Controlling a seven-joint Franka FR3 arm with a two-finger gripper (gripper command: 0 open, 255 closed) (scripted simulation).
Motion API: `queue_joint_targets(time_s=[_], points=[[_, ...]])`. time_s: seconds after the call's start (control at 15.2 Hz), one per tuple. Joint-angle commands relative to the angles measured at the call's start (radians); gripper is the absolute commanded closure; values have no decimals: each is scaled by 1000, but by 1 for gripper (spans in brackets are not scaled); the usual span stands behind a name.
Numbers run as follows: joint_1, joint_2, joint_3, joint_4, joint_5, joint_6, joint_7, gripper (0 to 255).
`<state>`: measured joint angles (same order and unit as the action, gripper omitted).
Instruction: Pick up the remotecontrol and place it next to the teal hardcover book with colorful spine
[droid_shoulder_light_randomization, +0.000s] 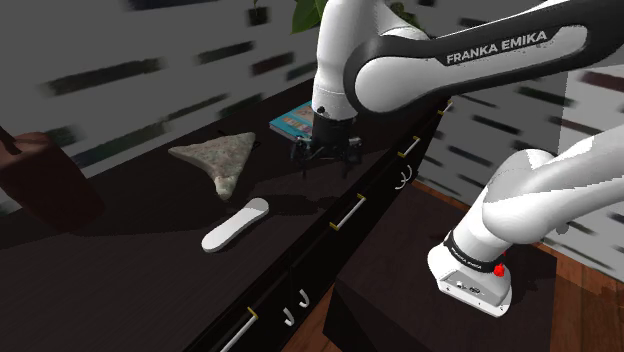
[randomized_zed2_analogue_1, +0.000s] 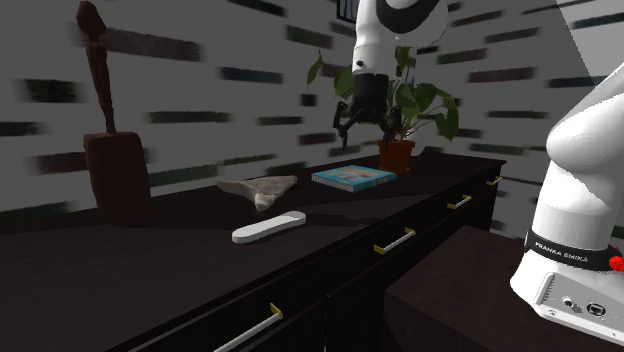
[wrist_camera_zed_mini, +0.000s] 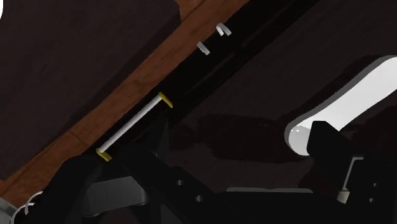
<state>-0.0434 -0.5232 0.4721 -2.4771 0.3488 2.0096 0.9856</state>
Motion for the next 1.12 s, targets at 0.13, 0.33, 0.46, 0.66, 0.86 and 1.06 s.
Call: queue_joint_targets(time_s=[0.13,0.33,0.46,0.66,0.86,1.06], points=[[-53,161,129,72,-35,106,223,0],[-104,301,218,138,-113,176,405,0],[-133,407,268,190,-197,213,542,0],[-146,581,305,281,-361,247,765,0],[-99,749,278,388,-520,249,972,0],[-19,893,210,508,-628,232,1130,0]])
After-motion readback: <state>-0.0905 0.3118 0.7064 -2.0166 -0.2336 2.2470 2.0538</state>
